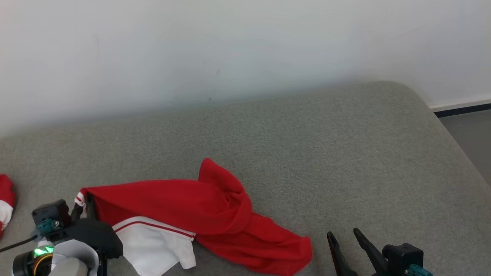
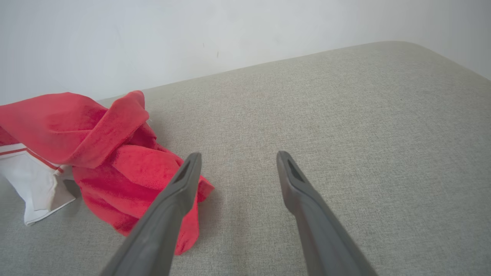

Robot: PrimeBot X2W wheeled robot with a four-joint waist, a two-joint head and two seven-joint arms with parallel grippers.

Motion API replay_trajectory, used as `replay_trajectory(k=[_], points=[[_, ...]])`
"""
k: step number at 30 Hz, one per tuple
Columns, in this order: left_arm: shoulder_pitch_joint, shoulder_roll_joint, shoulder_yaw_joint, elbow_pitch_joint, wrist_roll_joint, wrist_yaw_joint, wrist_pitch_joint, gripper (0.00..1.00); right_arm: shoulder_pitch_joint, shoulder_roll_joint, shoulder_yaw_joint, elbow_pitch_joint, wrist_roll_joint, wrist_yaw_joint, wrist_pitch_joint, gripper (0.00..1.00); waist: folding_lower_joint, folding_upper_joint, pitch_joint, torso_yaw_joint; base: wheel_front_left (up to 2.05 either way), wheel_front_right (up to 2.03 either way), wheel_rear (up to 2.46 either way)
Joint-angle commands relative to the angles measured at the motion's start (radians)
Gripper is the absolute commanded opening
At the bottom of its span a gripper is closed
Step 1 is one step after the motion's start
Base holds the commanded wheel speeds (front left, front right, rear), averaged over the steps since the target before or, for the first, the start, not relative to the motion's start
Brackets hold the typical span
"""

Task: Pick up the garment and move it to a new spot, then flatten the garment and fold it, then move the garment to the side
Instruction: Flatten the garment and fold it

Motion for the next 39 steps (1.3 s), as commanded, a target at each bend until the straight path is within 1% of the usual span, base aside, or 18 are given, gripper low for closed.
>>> replay_trajectory(k=[1,6,11,14,20,24,25,26,27,30,34,39], points=[[0.005,-0.003,0.001,0.011,0.000,-0.008,-0.006,1.00,-0.002,0.000,-0.002,-0.005,-0.010,0.003,0.002,1.00,0.0000,0.0000,0.003,0.001,0.00,0.00,0.00],[-0.004,-0.021,-0.025,0.059,0.010,-0.028,-0.002,1.00,0.001,0.000,-0.005,-0.019,-0.016,0.003,0.018,1.00,0.0000,0.0000,0.002,0.013,0.00,0.00,0.00],[0.062,-0.043,-0.056,0.081,-0.006,-0.041,0.039,1.00,0.013,0.000,-0.013,-0.027,-0.011,0.003,0.018,1.00,0.0000,0.0000,-0.007,0.031,0.00,0.00,0.00],[0.117,-0.059,-0.070,0.059,-0.012,-0.044,0.041,1.00,0.021,0.000,-0.019,-0.027,-0.003,0.003,0.014,1.00,0.0000,0.0000,-0.011,0.046,0.00,0.00,0.00],[0.205,-0.103,-0.120,-0.013,-0.027,-0.067,0.077,1.00,0.022,0.000,-0.022,-0.026,0.007,0.003,0.004,1.00,0.0000,0.0000,-0.012,0.076,0.00,0.00,0.00],[0.219,-0.117,-0.142,-0.021,-0.015,-0.044,0.100,1.00,0.012,0.000,-0.010,-0.018,0.012,0.003,0.003,1.00,0.0000,0.0000,-0.010,0.079,0.00,0.00,0.00],[0.216,-0.115,-0.146,-0.015,-0.012,-0.042,0.108,0.88,0.010,0.000,-0.006,-0.017,0.013,0.003,0.002,1.00,0.0000,0.0000,-0.009,0.078,0.00,0.00,0.00],[0.213,-0.115,-0.148,-0.012,-0.012,-0.040,0.111,0.31,0.007,0.000,-0.001,-0.016,0.013,0.003,0.002,1.00,0.0000,0.0000,-0.008,0.074,0.00,0.00,0.00],[0.209,-0.114,-0.153,-0.009,-0.008,-0.039,0.114,0.01,0.006,0.000,0.002,-0.015,0.014,0.003,0.002,1.00,0.0000,0.0000,-0.007,0.071,0.00,0.00,0.00],[0.208,-0.110,-0.152,-0.009,-0.007,-0.038,0.109,0.00,0.006,0.000,0.001,-0.013,0.013,0.003,0.002,1.00,0.0000,0.0000,-0.005,0.067,0.00,0.00,0.00],[0.235,-0.089,-0.117,-0.019,-0.030,-0.023,0.079,0.00,0.006,0.000,-0.006,-0.007,-0.001,0.003,0.009,1.00,0.0000,0.0000,0.000,0.067,0.00,0.00,0.00],[0.270,-0.065,-0.087,-0.050,-0.051,-0.007,0.059,0.00,-0.003,0.000,-0.007,0.031,-0.015,0.003,0.039,1.00,0.0000,0.0000,0.006,0.099,0.00,0.00,0.00]])
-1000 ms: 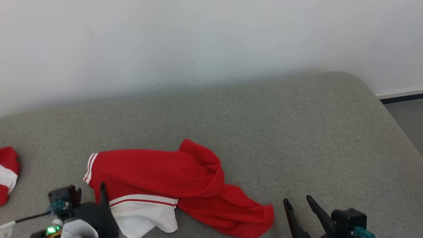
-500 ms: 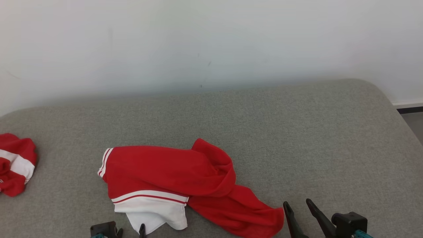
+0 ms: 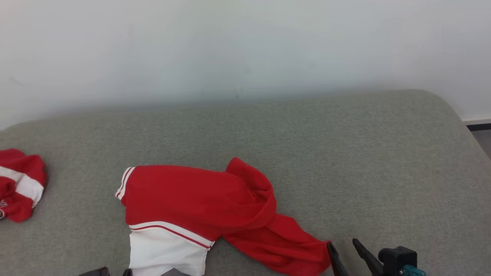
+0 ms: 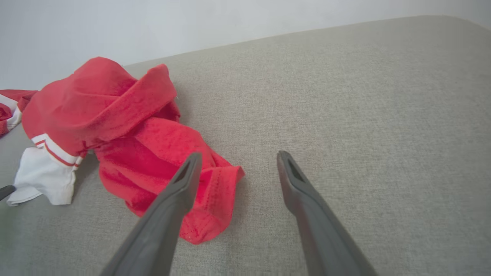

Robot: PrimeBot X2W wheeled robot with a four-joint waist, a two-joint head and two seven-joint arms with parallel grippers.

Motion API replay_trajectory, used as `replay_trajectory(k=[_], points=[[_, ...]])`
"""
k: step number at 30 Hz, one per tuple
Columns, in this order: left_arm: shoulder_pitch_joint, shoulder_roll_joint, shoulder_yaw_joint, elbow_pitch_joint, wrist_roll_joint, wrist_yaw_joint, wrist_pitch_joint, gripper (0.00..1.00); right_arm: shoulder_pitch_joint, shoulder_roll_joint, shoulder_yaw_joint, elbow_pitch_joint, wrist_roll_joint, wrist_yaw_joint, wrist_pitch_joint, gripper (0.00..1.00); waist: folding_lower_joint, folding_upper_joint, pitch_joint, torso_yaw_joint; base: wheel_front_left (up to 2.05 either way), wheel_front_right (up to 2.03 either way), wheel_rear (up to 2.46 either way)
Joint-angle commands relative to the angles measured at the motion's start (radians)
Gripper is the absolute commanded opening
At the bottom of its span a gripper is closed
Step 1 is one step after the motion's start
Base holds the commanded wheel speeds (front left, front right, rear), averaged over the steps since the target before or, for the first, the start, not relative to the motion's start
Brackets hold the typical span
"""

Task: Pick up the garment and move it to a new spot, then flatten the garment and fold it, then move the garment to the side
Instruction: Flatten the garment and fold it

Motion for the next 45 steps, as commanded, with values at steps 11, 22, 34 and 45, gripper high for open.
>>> replay_trajectory(k=[11,22,34,45], points=[[0.051,0.043,0.005,-0.102,-0.006,0.043,0.025,0.00,-0.101,0.000,-0.001,0.234,0.065,0.003,0.108,1.00,0.0000,0.0000,0.028,0.118,0.00,0.00,0.00],[0.052,0.044,0.001,-0.164,0.000,0.054,0.008,0.00,-0.300,-0.011,-0.183,0.212,-0.237,0.003,-0.130,0.00,0.0000,0.0000,0.025,0.102,0.00,0.00,0.00],[0.073,0.030,-0.033,-0.170,-0.006,0.046,0.031,0.00,-0.236,-0.010,-0.364,0.247,-0.329,0.002,-0.014,1.00,0.0000,0.0000,0.002,0.096,0.00,0.00,0.00],[0.074,0.035,-0.051,-0.178,-0.003,0.040,0.043,0.00,-0.235,-0.005,-0.282,0.083,-0.181,0.002,0.124,1.00,0.0000,0.0000,0.001,0.130,0.00,0.00,0.00]])
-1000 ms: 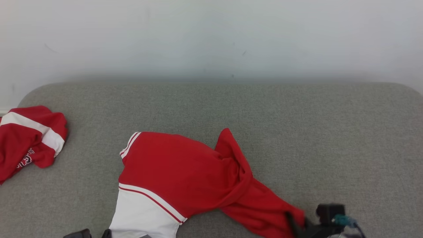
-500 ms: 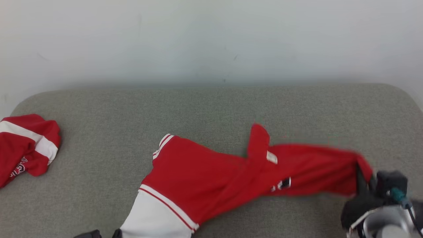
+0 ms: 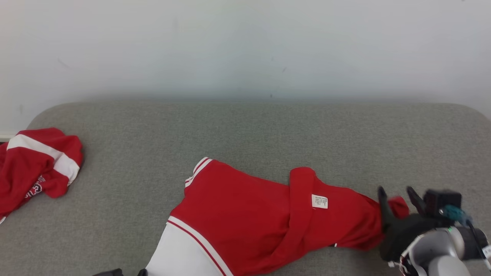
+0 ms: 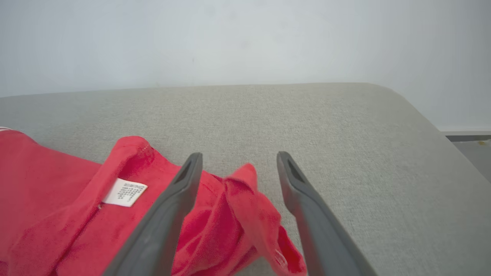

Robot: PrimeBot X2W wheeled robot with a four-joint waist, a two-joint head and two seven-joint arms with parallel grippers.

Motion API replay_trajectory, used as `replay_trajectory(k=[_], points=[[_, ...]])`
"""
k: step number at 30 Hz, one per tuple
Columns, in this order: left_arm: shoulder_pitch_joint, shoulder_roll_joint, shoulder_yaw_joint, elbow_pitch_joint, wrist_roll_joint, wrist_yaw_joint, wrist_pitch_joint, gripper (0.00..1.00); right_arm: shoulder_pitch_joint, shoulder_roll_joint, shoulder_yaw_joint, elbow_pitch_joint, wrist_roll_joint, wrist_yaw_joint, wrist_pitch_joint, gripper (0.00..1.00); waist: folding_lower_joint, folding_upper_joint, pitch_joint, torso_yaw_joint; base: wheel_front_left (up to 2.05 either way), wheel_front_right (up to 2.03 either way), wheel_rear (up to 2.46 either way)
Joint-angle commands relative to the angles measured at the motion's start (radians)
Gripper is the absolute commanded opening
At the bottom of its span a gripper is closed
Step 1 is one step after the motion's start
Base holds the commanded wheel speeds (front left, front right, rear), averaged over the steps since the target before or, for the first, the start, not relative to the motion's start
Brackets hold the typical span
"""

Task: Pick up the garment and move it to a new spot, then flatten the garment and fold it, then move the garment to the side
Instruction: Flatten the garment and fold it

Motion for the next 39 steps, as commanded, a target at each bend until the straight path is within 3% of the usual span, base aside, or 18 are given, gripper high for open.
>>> replay_trajectory(k=[1,5,7,14,21,30,31,32,33,34,35,39], points=[[0.006,0.000,-0.002,-0.003,-0.001,-0.004,0.002,0.00,-0.019,0.000,0.017,-0.005,0.013,0.001,0.009,1.00,0.0000,0.0000,0.006,0.011,0.00,0.00,0.00],[-0.014,-0.007,-0.016,-0.009,0.007,-0.006,0.006,0.00,-0.101,-0.004,0.049,-0.015,0.038,0.001,0.040,1.00,0.0000,0.0000,0.024,0.044,0.00,0.00,0.00],[-0.024,-0.012,-0.025,-0.009,0.012,-0.012,0.009,0.00,-0.106,-0.012,0.056,0.016,0.037,0.001,0.118,1.00,0.0000,0.0000,0.030,0.066,0.00,0.00,0.00],[-0.039,-0.015,-0.031,-0.006,0.010,-0.014,0.005,0.00,-0.133,-0.054,0.010,-0.003,0.025,0.001,0.201,1.00,0.0000,0.0000,0.057,0.104,0.00,0.00,0.00],[-0.065,-0.021,-0.031,-0.010,0.013,-0.019,-0.008,0.00,-0.230,-0.101,0.141,0.129,0.088,0.001,0.341,1.00,0.0000,0.0000,0.113,0.120,0.00,0.00,0.00],[-0.100,-0.039,-0.051,0.014,0.021,-0.031,-0.011,0.00,-0.322,-0.139,0.246,0.296,0.163,0.001,0.402,1.00,0.0000,0.0000,0.154,0.153,0.00,0.00,0.00],[-0.102,-0.040,-0.052,0.017,0.021,-0.032,-0.011,0.00,-0.328,-0.144,0.248,0.310,0.167,0.001,0.405,0.77,0.0000,0.0000,0.155,0.154,0.00,0.00,0.00],[-0.102,-0.040,-0.052,0.017,0.021,-0.032,-0.011,0.00,-0.328,-0.144,0.248,0.310,0.167,0.001,0.405,0.77,0.0000,0.0000,0.155,0.154,0.00,0.00,0.00],[-0.103,-0.042,-0.053,0.021,0.021,-0.033,-0.011,0.00,-0.333,-0.144,0.253,0.323,0.175,0.001,0.407,0.37,0.0000,0.0000,0.155,0.155,0.00,0.00,0.00],[-0.104,-0.042,-0.053,0.024,0.020,-0.033,-0.012,0.00,-0.335,-0.144,0.255,0.335,0.180,0.001,0.405,0.13,0.0000,0.0000,0.154,0.155,0.00,0.00,0.00],[-0.104,-0.041,-0.053,0.026,0.019,-0.034,-0.013,0.00,-0.335,-0.147,0.257,0.342,0.183,0.001,0.398,0.00,0.0000,0.0000,0.152,0.153,0.00,0.00,0.00],[-0.109,-0.033,-0.045,0.023,0.019,-0.032,-0.028,0.00,-0.346,-0.162,0.251,0.341,0.174,0.001,0.336,0.00,0.0000,0.0000,0.140,0.137,0.00,0.00,0.00]])
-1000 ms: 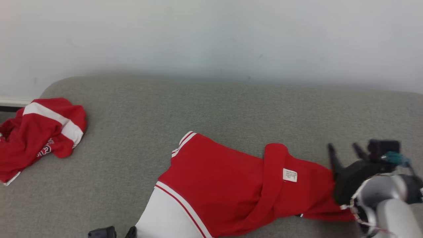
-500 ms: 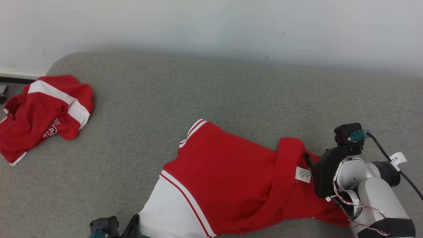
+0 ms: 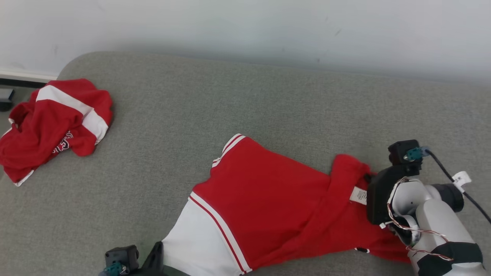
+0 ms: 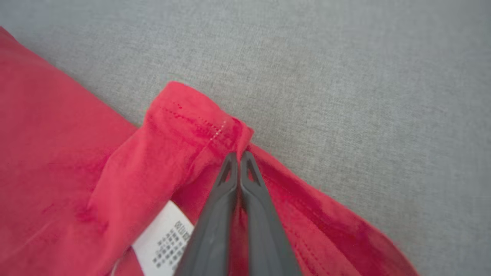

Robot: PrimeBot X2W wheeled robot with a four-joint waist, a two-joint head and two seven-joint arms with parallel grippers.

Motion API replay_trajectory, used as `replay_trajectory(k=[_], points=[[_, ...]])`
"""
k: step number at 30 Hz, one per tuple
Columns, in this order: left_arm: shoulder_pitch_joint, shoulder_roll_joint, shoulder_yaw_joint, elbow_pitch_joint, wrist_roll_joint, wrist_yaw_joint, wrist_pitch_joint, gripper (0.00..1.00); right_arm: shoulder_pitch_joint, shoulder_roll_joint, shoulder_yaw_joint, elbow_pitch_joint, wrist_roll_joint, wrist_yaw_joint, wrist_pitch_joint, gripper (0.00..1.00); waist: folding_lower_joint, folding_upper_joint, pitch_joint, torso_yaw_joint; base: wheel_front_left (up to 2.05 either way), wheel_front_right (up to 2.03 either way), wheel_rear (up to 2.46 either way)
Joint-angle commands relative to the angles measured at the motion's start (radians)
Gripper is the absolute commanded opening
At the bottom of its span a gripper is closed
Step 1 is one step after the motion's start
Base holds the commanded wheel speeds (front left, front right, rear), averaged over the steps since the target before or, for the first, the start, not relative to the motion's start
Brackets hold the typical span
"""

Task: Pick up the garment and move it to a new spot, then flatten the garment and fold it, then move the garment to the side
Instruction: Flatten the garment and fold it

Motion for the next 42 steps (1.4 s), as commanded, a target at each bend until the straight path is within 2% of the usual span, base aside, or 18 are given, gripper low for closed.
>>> replay_trajectory(k=[1,7,11,14,17,20,26,27,28,29,34,37,42], points=[[-0.010,0.008,0.006,-0.003,0.007,0.004,-0.011,0.00,-0.009,-0.014,-0.006,-0.005,-0.011,0.001,-0.028,0.00,-0.0001,-0.0001,-0.012,-0.016,0.00,0.00,0.00],[-0.055,0.021,0.021,-0.040,0.020,0.007,-0.040,0.00,-0.049,-0.028,-0.061,-0.053,-0.065,0.001,-0.190,0.00,-0.0001,-0.0001,-0.044,-0.062,0.00,0.00,0.00],[-0.165,0.039,0.028,-0.066,0.046,-0.005,-0.033,0.00,-0.130,-0.019,-0.092,-0.082,-0.098,0.001,-0.310,0.00,-0.0001,-0.0001,-0.066,-0.100,0.00,0.00,0.00],[-0.323,0.033,0.039,-0.093,0.081,-0.013,-0.059,0.00,-0.234,-0.029,-0.133,-0.104,-0.142,0.001,-0.486,0.00,-0.0001,-0.0001,-0.093,-0.132,0.00,0.00,0.00],[-0.388,0.026,0.040,-0.116,0.104,-0.017,-0.086,0.00,-0.257,-0.024,-0.162,-0.123,-0.176,0.001,-0.592,0.00,-0.0001,-0.0001,-0.111,-0.151,0.00,0.00,0.00],[-0.364,0.016,0.022,-0.137,0.100,-0.021,-0.090,0.00,-0.193,-0.023,-0.210,-0.116,-0.177,0.001,-0.592,0.00,-0.0001,-0.0001,-0.121,-0.165,0.00,0.00,0.00],[-0.173,0.010,-0.042,-0.108,0.068,-0.035,-0.060,0.00,0.053,-0.009,-0.258,-0.066,-0.109,0.001,-0.525,0.00,-0.0001,-0.0001,-0.105,-0.181,0.00,0.00,0.00],[-0.139,0.007,-0.054,-0.098,0.060,-0.038,-0.056,0.00,0.098,0.001,-0.265,-0.049,-0.093,0.001,-0.513,0.27,-0.0001,-0.0001,-0.100,-0.182,0.00,0.00,0.00],[-0.108,0.001,-0.062,-0.089,0.050,-0.042,-0.056,0.00,0.139,0.016,-0.274,-0.033,-0.069,0.001,-0.499,0.97,-0.0001,-0.0001,-0.097,-0.183,0.00,0.00,0.00],[-0.079,-0.003,-0.069,-0.083,0.041,-0.044,-0.055,0.00,0.172,0.024,-0.284,-0.029,-0.056,0.001,-0.496,1.00,-0.0001,-0.0001,-0.095,-0.184,0.00,0.00,0.00],[0.024,-0.014,-0.082,-0.067,0.008,-0.049,-0.063,0.00,0.320,0.076,-0.317,-0.081,-0.011,0.001,-0.501,1.00,-0.0001,-0.0001,-0.097,-0.178,0.00,0.00,0.00],[0.046,-0.011,-0.084,-0.067,0.002,-0.042,-0.064,0.00,0.363,0.087,-0.330,-0.123,-0.005,0.001,-0.488,1.00,-0.0001,-0.0001,-0.105,-0.177,0.00,0.00,0.00],[0.088,-0.003,-0.075,-0.075,-0.019,-0.032,-0.062,0.00,0.420,0.102,-0.376,-0.226,-0.038,0.001,-0.397,1.00,-0.0001,-0.0001,-0.135,-0.184,0.00,0.00,0.00]])
